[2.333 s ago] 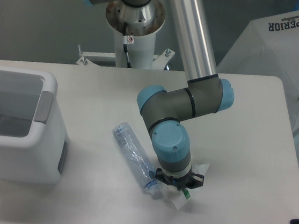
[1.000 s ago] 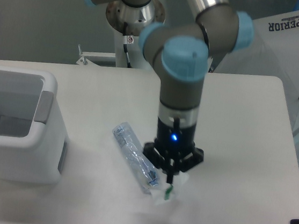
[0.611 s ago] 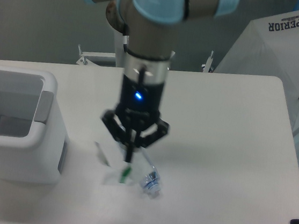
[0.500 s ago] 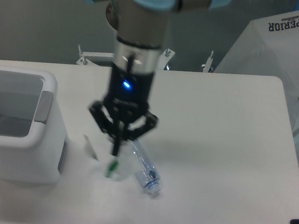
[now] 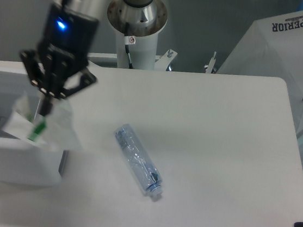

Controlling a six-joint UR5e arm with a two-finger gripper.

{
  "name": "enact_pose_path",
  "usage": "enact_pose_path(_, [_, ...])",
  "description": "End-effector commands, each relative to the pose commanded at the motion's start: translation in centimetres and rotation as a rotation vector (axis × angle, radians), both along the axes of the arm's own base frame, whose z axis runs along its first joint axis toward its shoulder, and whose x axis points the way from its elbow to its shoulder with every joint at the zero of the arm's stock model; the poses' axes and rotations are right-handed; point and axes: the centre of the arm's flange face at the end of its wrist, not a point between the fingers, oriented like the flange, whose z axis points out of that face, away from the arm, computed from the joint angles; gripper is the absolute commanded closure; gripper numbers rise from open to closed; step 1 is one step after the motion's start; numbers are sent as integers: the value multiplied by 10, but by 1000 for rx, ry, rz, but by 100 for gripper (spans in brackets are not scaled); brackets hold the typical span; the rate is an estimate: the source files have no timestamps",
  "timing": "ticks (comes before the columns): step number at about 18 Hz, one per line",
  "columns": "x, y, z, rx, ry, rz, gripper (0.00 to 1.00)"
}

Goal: Place the trash in the trash can
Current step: 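Carry the plastic bag over the white trash bin, then open the gripper to drop the bag into the bin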

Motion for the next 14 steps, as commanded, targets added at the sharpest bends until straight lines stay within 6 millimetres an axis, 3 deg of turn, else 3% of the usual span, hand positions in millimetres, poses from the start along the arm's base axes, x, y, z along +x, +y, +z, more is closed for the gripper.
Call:
enact_pose_path(5, [35,10,0,16,-46,-76,100])
enact_pose_path(11, [41,13,-12,15,-127,-100,100])
enact_pose_path(12, [41,13,-20,5,-125,-107,95])
enact_pose_path(14, [39,16,-32,-10,-127,-114,62])
